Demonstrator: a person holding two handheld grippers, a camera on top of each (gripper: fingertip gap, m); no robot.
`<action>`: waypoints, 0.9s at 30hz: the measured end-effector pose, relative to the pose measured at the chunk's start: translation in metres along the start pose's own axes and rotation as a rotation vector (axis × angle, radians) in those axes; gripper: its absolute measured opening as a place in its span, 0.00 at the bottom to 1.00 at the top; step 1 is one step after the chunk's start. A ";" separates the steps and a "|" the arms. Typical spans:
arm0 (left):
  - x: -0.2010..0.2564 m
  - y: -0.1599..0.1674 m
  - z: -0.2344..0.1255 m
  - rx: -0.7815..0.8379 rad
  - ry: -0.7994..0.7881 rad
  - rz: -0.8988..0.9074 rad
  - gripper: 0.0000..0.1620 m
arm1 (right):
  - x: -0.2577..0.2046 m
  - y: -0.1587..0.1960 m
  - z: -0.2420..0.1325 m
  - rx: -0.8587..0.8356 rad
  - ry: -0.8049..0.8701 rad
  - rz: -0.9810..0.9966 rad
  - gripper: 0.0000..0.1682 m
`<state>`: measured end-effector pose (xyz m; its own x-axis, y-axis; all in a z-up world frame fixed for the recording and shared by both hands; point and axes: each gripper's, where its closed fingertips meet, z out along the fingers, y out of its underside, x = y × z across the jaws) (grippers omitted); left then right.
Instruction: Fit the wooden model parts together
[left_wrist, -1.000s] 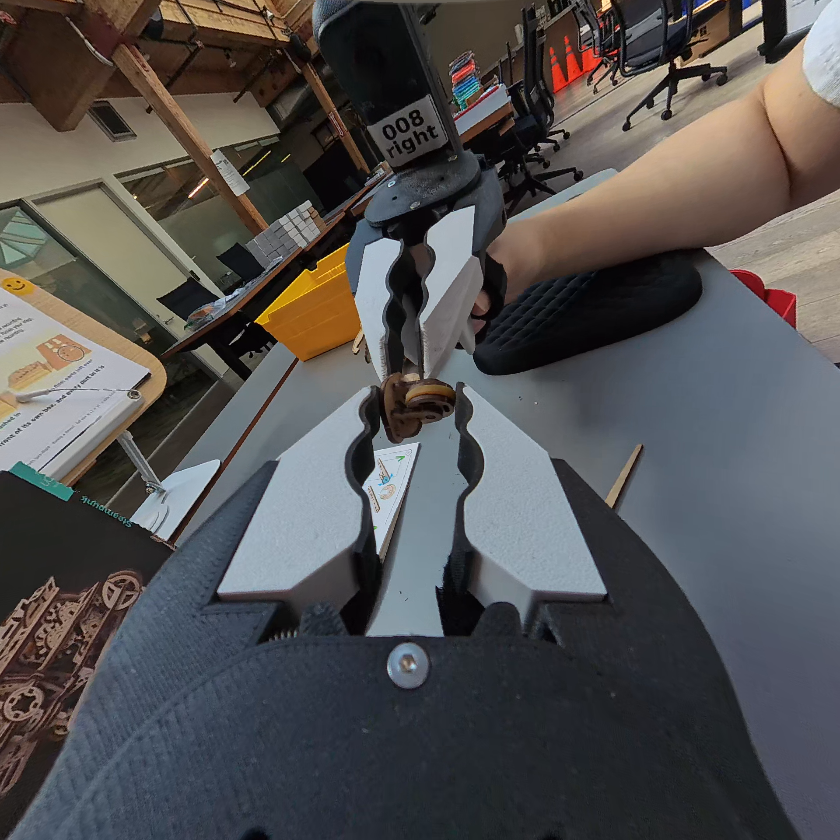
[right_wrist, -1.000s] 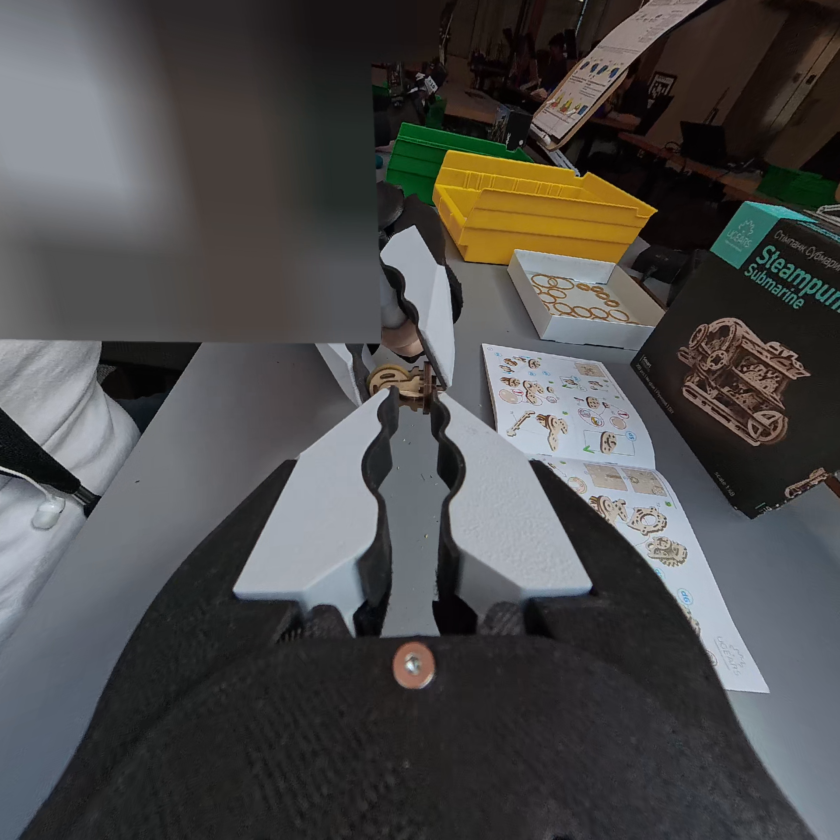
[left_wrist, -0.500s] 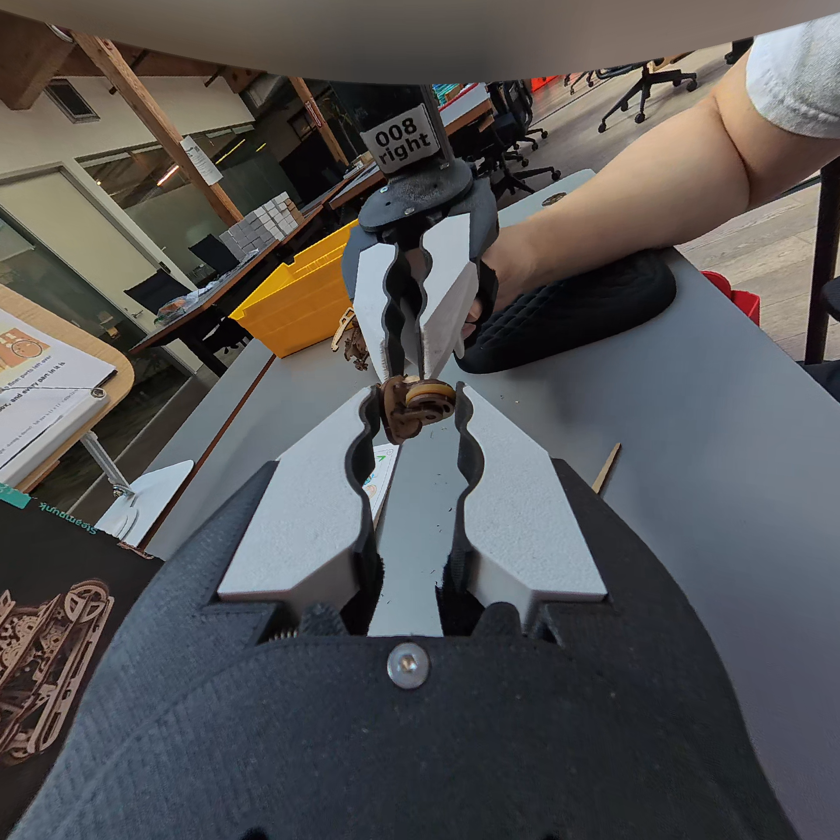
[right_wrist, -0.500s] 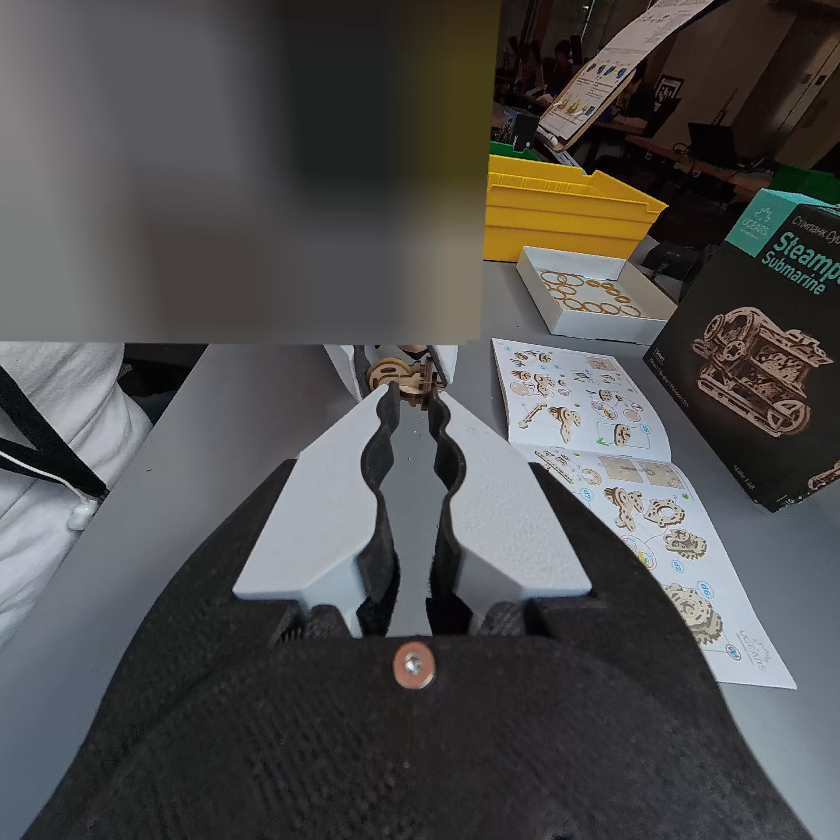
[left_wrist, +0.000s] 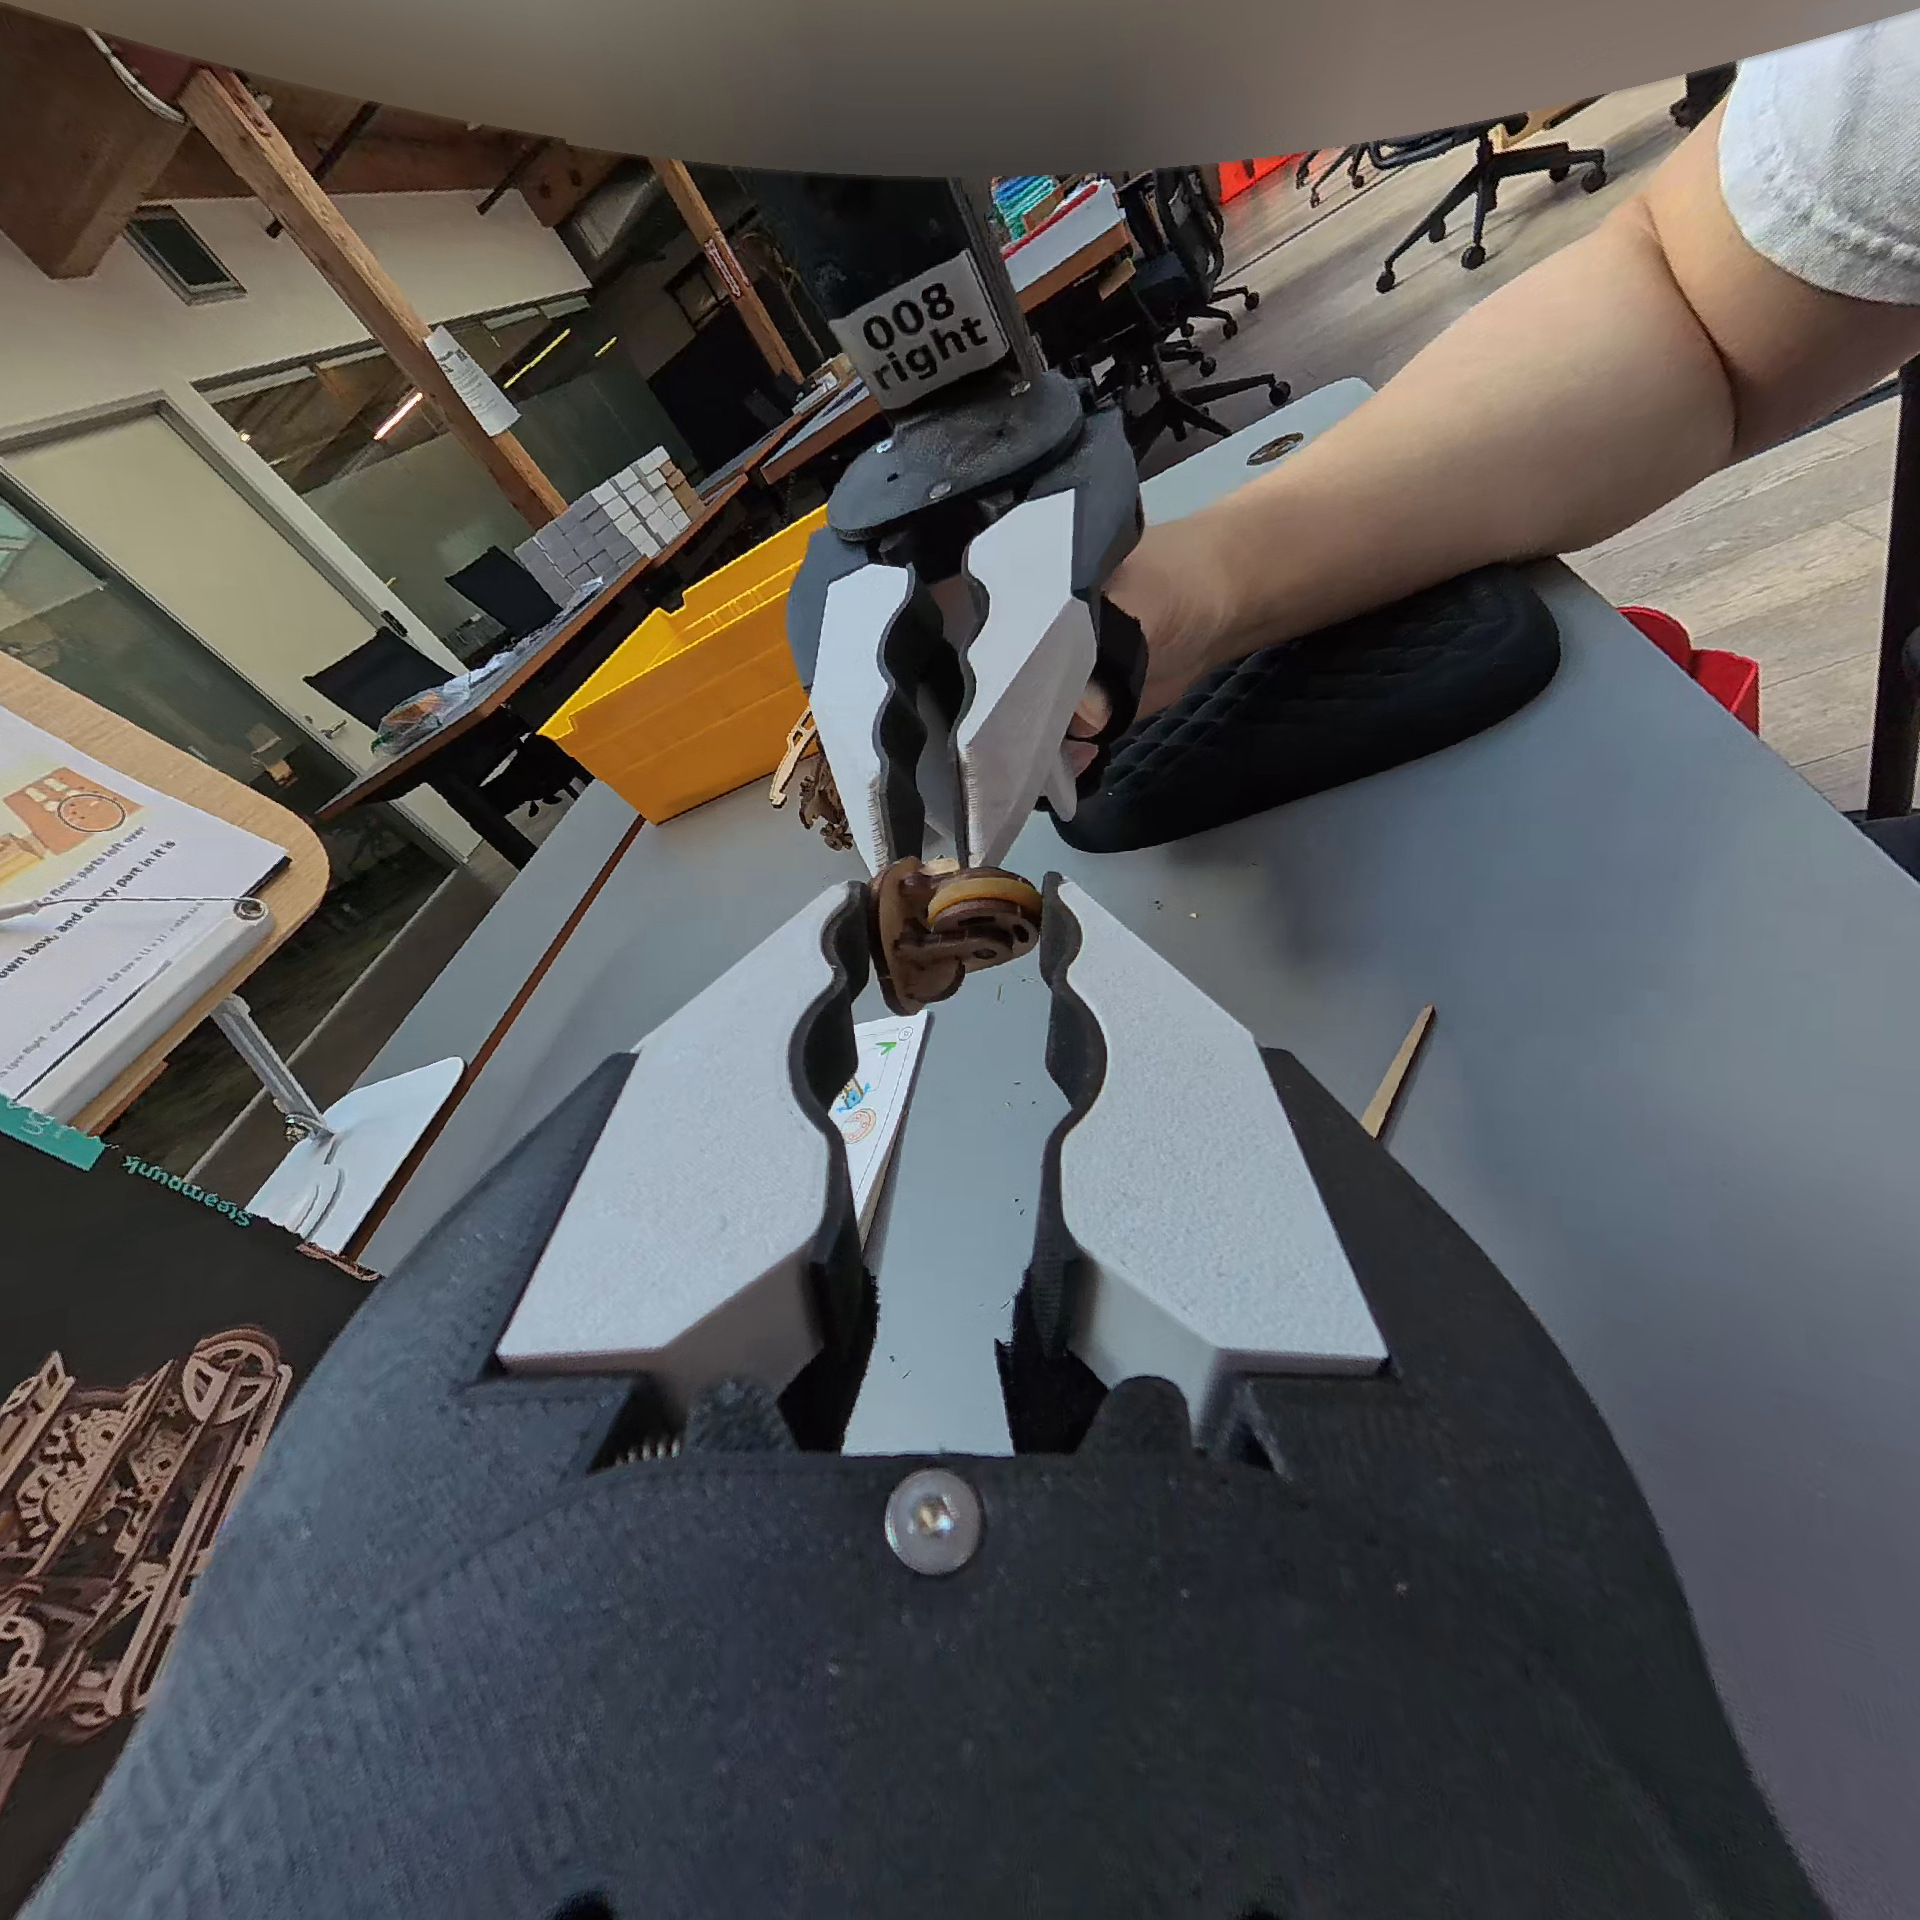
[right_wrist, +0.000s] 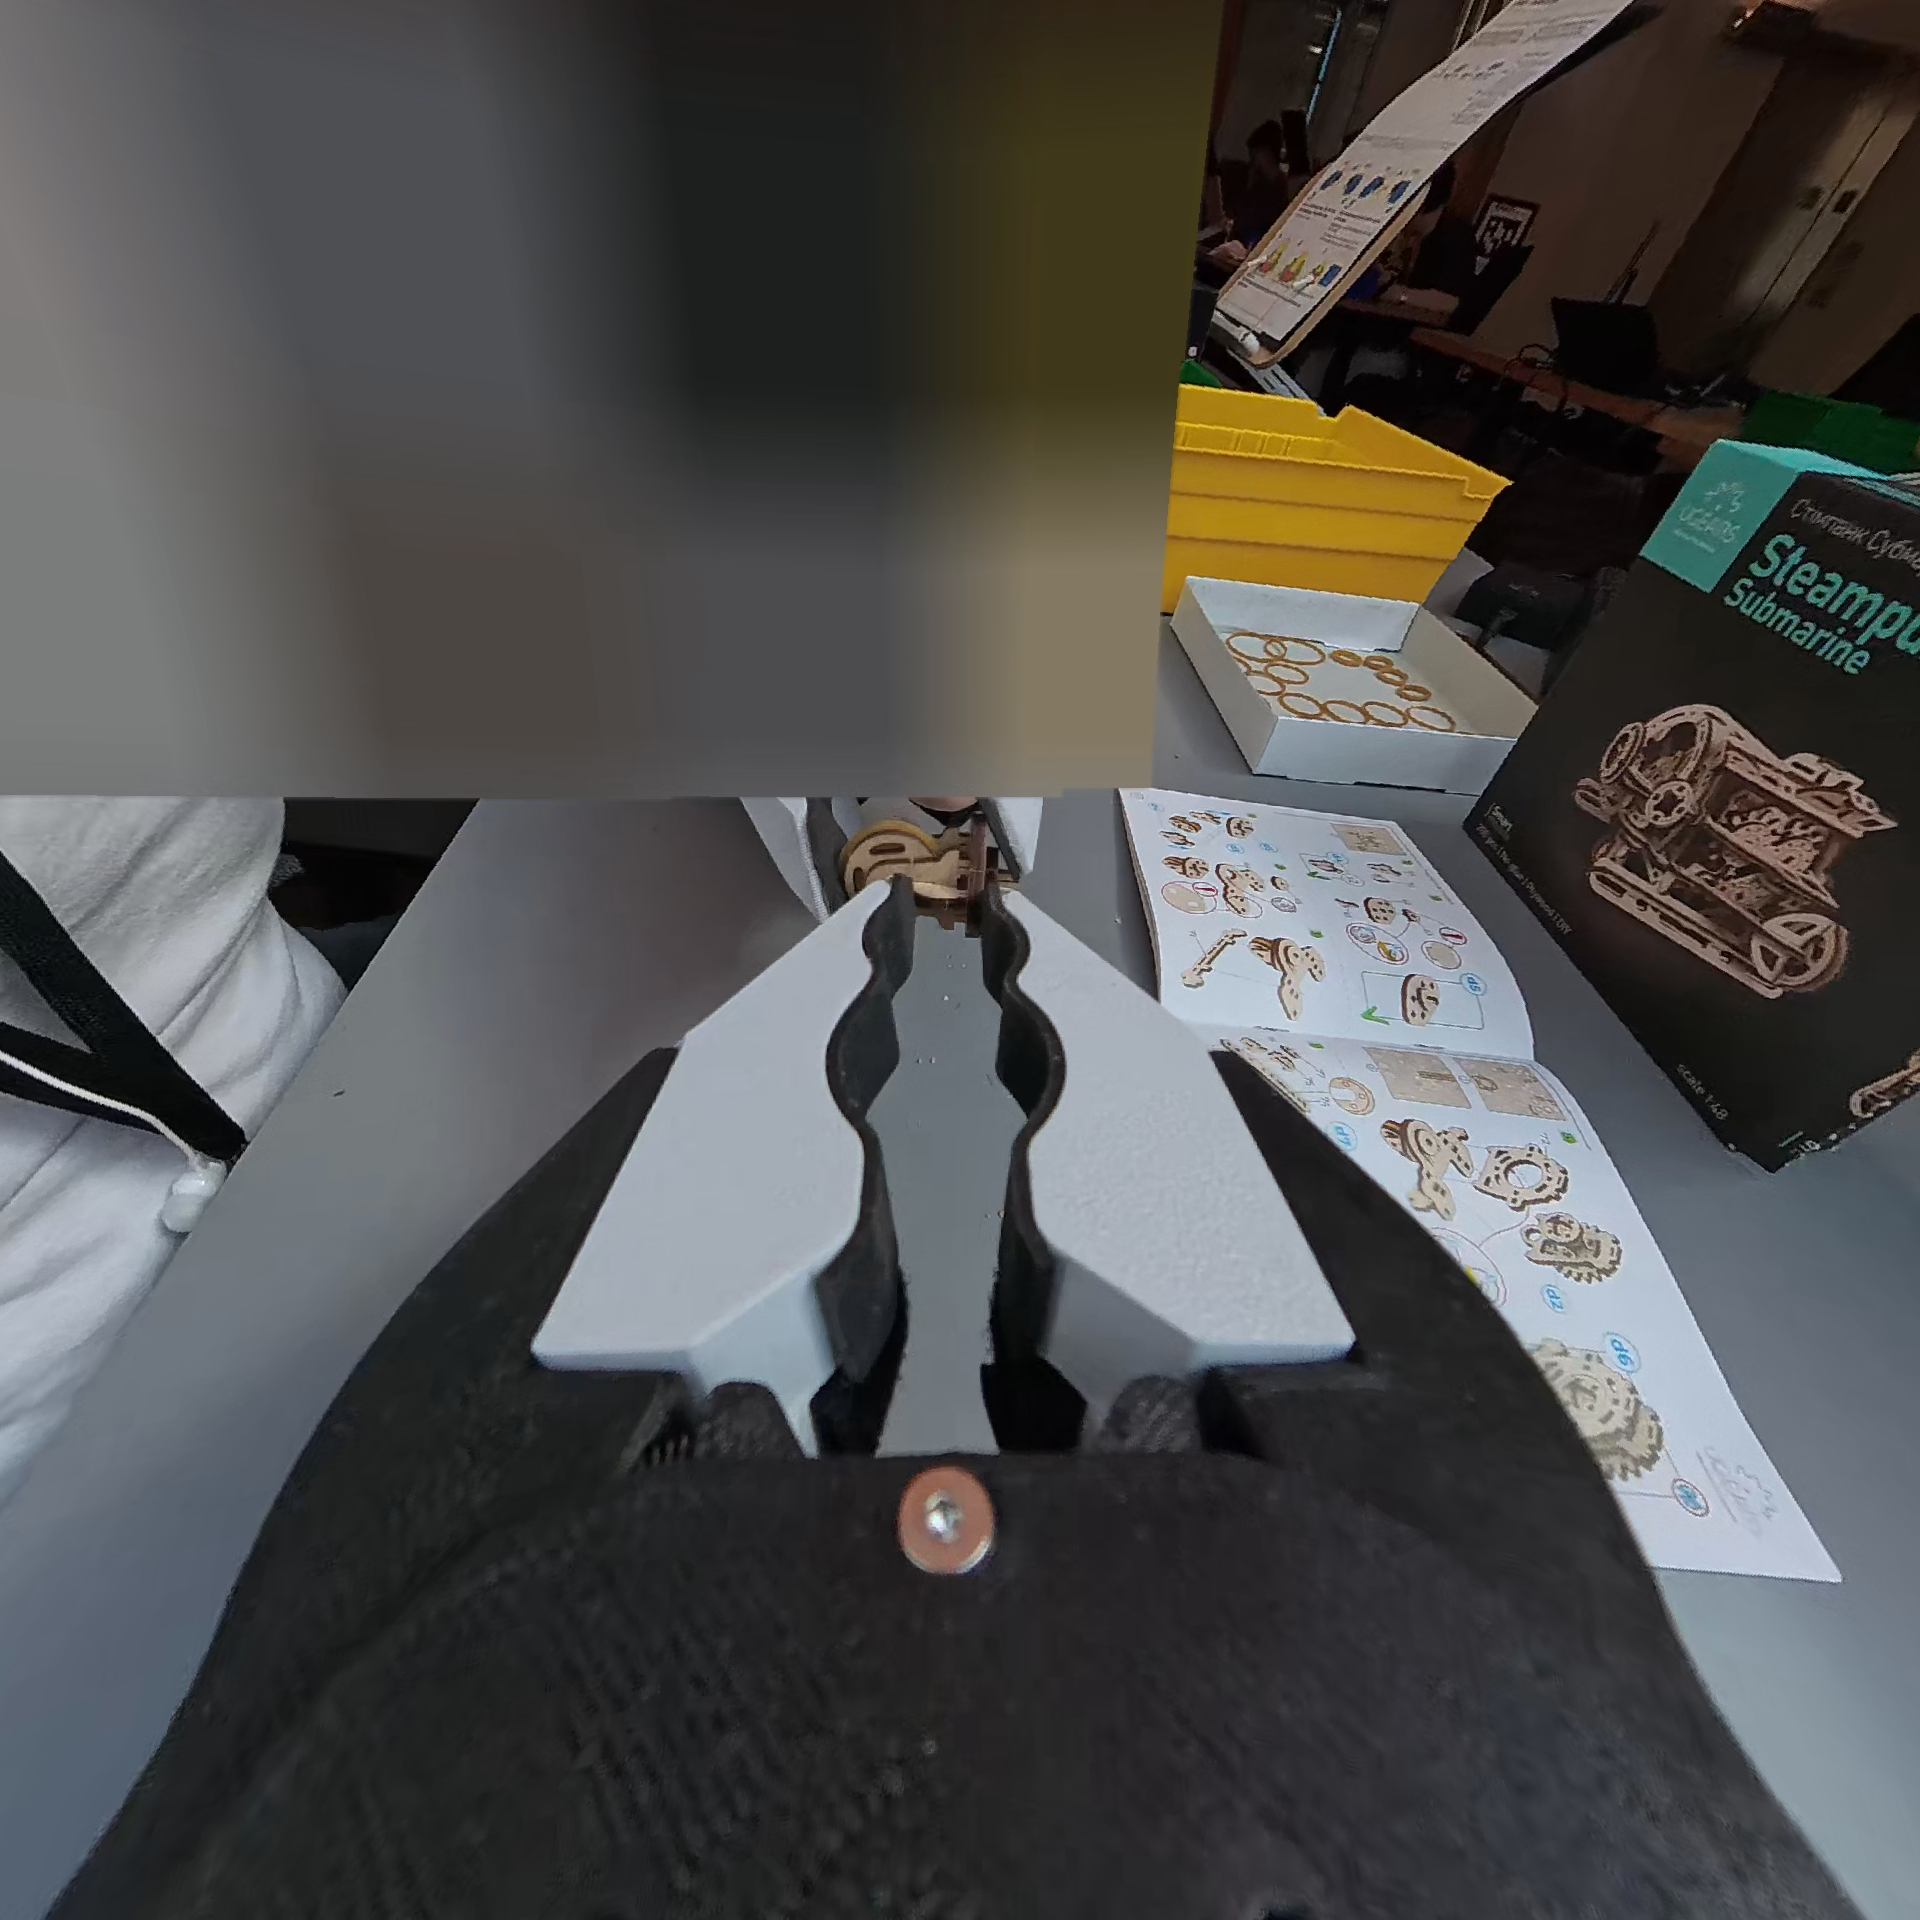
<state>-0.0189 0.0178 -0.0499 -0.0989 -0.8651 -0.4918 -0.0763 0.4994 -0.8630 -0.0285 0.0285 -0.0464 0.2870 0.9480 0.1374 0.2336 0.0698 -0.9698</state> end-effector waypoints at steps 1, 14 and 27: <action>0.001 0.001 0.001 -0.005 0.002 0.003 0.19 | 0.000 0.001 -0.001 -0.003 -0.013 0.004 0.08; 0.002 0.001 0.002 -0.012 -0.020 0.043 0.19 | -0.001 0.002 -0.005 -0.012 -0.005 -0.004 0.08; 0.002 0.003 0.002 -0.033 -0.019 0.036 0.19 | -0.003 0.003 -0.003 -0.015 -0.007 0.000 0.05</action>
<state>-0.0168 0.0180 -0.0538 -0.0832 -0.8469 -0.5252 -0.1056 0.5316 -0.8404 -0.0263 0.0246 -0.0490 0.2807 0.9501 0.1359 0.2472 0.0652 -0.9668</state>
